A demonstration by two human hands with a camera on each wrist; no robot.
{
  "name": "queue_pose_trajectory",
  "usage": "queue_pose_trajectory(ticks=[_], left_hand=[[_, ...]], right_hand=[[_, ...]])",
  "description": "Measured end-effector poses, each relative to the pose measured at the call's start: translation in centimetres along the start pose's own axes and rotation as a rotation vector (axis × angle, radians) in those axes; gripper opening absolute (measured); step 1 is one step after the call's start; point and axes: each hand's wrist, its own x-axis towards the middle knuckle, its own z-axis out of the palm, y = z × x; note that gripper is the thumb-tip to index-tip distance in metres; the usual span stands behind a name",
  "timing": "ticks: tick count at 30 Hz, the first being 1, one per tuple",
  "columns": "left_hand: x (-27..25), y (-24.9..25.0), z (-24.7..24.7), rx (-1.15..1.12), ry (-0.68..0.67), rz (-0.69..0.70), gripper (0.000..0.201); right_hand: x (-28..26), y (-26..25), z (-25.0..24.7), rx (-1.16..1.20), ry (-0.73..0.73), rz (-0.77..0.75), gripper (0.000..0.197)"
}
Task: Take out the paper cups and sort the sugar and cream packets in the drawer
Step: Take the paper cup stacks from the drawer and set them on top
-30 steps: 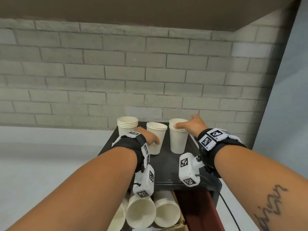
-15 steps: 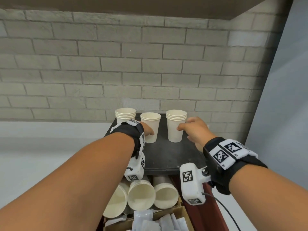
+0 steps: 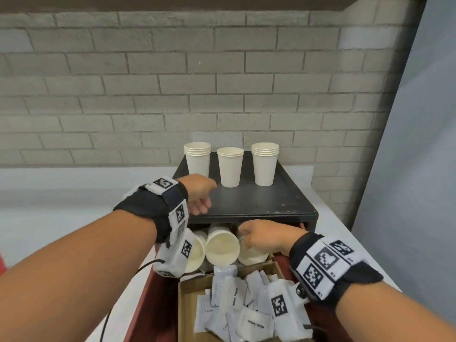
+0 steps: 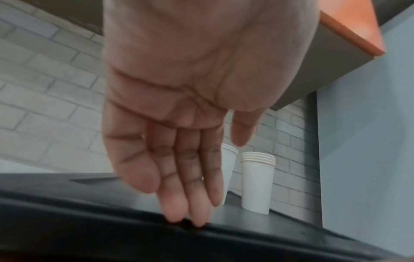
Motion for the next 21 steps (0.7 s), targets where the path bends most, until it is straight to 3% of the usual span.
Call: queue_pose_trajectory(ticks=[3, 9, 15, 19, 21], left_hand=[[-1.1, -2.0, -0.2, 0.101, 0.0, -0.017, 0.052], [-1.7, -4.7, 0.8, 0.152, -0.157, -0.038, 0.052], [-2.0, -5.3, 1.6, 0.113, -0.184, -0.001, 0.055], [-1.8, -5.5, 2.2, 0.134, -0.155, -0.01, 0.046], [-2.2, -5.4, 2.6, 0.214, -0.162, -0.043, 0.039]], right_hand=[[0.7, 0.0, 1.0, 0.008, -0.023, -0.016, 0.06], [1.2, -0.2, 1.6, 0.199, -0.019, -0.045, 0.047], [0.8, 0.3, 2.9, 0.364, -0.145, 0.006, 0.066], [0.8, 0.0, 3.2, 0.26, -0.158, -0.009, 0.034], [0.8, -0.3, 3.2, 0.193, -0.113, -0.046, 0.027]])
